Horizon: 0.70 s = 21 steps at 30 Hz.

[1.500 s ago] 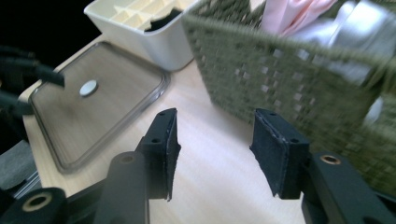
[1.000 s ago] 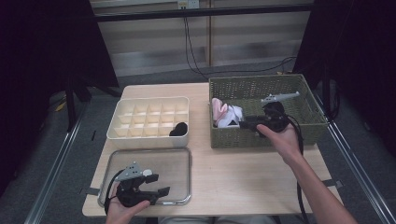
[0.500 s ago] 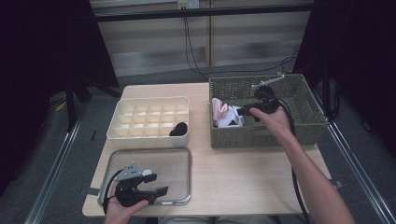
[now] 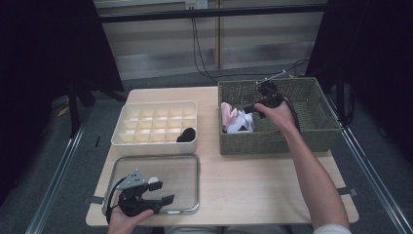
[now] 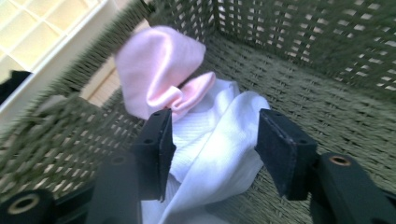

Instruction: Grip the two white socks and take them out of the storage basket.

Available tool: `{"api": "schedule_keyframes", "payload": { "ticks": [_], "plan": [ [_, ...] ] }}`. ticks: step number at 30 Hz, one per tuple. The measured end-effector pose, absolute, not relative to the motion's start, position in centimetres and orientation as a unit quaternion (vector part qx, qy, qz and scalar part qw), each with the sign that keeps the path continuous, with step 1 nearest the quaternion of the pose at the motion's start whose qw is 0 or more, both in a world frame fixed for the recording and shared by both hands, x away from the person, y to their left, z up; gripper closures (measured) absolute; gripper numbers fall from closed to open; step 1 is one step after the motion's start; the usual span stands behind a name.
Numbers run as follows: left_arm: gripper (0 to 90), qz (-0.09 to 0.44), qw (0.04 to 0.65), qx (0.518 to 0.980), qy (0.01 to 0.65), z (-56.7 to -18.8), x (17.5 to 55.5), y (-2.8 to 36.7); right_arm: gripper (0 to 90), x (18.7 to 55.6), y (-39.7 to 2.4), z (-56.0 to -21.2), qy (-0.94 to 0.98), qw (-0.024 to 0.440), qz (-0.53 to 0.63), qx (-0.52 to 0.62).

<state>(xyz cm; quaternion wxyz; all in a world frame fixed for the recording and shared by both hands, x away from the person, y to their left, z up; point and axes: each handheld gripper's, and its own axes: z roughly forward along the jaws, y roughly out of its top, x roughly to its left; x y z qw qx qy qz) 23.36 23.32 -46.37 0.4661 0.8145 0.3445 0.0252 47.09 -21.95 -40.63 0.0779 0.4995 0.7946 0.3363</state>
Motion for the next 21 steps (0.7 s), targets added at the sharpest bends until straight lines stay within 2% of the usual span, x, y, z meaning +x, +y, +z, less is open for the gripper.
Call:
{"api": "schedule_keyframes", "payload": {
  "ticks": [6, 12, 14, 15, 17, 21],
  "plan": [
    [28.5, 0.024, 0.467, 0.814, 0.344, -46.4, 23.4, 23.3, 34.2, 47.9, -21.7, -41.6, 0.802, 0.067, 0.312, 0.505],
    [28.4, 0.026, 0.466, 0.815, 0.342, -46.3, 23.4, 23.3, 38.0, 48.6, -20.9, -42.7, 0.822, 0.052, 0.272, 0.498],
    [28.4, 0.025, 0.466, 0.816, 0.342, -46.3, 23.4, 23.4, 48.6, 48.8, -20.7, -43.0, 0.827, 0.041, 0.261, 0.496],
    [28.4, 0.025, 0.466, 0.816, 0.342, -46.3, 23.4, 23.4, 58.1, 48.8, -20.6, -43.1, 0.829, 0.036, 0.259, 0.495],
    [28.4, 0.025, 0.466, 0.816, 0.342, -46.3, 23.5, 23.4, 71.2, 48.8, -20.5, -43.1, 0.832, 0.030, 0.261, 0.488],
    [28.4, 0.027, 0.464, 0.817, 0.342, -46.3, 23.5, 23.4, 86.4, 48.6, -20.8, -42.3, 0.825, 0.029, 0.296, 0.481]
  ]
}}
